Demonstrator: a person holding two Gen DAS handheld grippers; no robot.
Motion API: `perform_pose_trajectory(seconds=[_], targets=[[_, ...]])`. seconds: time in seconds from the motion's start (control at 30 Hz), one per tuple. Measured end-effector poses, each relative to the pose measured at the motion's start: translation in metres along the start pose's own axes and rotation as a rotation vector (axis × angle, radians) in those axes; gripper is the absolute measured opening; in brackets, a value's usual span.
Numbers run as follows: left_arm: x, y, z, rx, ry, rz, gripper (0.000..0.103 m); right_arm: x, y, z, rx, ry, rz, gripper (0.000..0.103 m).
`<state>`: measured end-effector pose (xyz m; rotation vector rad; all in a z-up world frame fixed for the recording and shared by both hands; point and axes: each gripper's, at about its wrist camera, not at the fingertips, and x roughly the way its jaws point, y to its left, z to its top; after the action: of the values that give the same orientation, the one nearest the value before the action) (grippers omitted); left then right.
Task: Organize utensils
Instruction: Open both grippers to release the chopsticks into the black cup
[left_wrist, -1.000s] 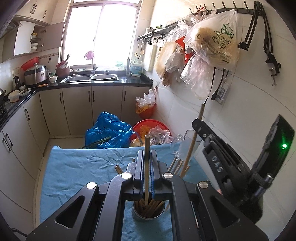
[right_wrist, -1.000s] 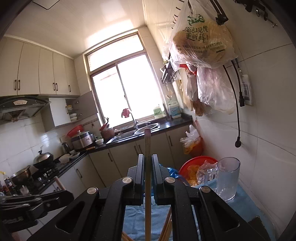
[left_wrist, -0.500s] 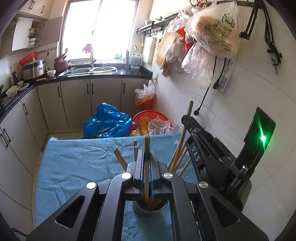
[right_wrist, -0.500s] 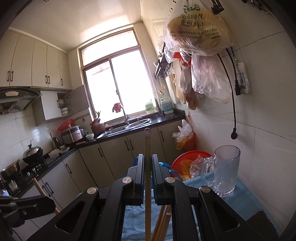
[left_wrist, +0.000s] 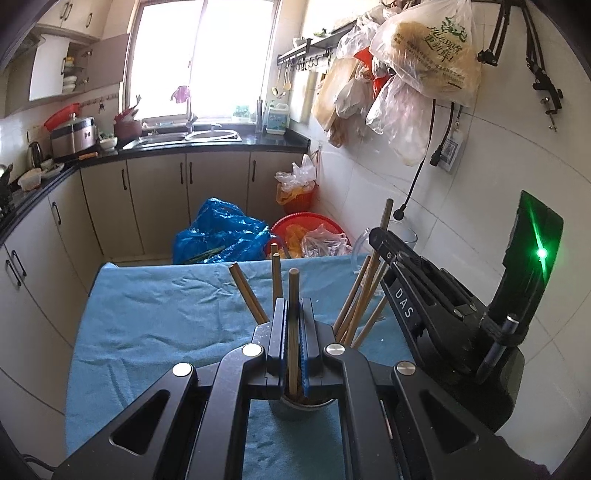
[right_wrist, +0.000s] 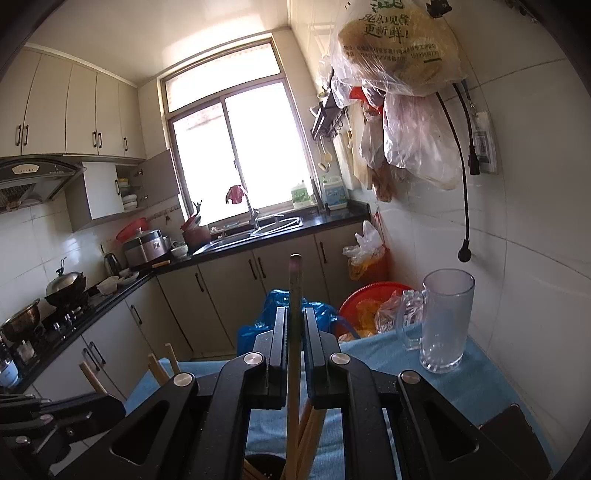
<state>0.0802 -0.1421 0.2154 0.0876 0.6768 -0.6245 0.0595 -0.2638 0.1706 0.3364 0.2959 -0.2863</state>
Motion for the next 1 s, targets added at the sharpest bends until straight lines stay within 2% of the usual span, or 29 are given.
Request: perform_pose_trajectory(seconds=[0.43,1.0], targets=[[-0.019,-0.022,-0.008,0.110,-0.118,0.126,0.006,-0.013,-0.004,-0.003,-0.014,0.024,0.015,0.008],[-0.025,-0.022,-0.013,0.116,-0.119,0.138,0.006,-0.031,-0.001,0.001,-0.030,0.019,0.031,0.008]])
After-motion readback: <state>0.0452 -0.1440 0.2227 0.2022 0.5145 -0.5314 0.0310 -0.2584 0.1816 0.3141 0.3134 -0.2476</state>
